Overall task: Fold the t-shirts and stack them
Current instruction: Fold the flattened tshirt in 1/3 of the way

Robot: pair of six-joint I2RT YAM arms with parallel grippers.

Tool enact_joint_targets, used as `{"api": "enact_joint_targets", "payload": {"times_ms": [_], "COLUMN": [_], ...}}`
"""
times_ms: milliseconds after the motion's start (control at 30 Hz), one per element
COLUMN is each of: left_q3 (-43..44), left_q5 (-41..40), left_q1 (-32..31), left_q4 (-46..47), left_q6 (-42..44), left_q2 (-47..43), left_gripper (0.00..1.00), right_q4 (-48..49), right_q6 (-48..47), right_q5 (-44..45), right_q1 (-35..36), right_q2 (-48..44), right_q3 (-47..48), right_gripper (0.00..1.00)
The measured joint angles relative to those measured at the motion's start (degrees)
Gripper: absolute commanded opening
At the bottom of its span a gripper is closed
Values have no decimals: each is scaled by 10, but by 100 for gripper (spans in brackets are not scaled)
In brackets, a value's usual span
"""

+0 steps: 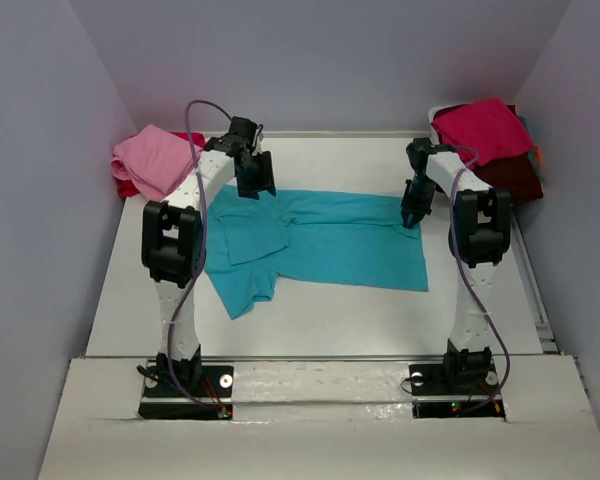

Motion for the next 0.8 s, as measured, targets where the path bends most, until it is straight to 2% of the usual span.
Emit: {"api": "enact_joint_targets", "payload": {"times_ms": [133,333,533,800], "left_q3": [26,2,-47,-55], "left_q5": [-3,-3,-1,2], "left_q1": [39,85,98,113], "left_q4": [0,0,10,15], "left_q6": [-4,-16,-28,-38], "left_q2": [45,69,69,69], "left_gripper": [59,59,59,59], "right_q4": [0,0,0,-1], "right_q6": [-1,-4,-8,-9], "right_q5": [-4,-7,-10,-10], "right_q1": [0,0,0,0], "right_q2": [0,1,8,18], "right_q3": [8,25,27,29], "right_gripper": [22,22,21,21]}}
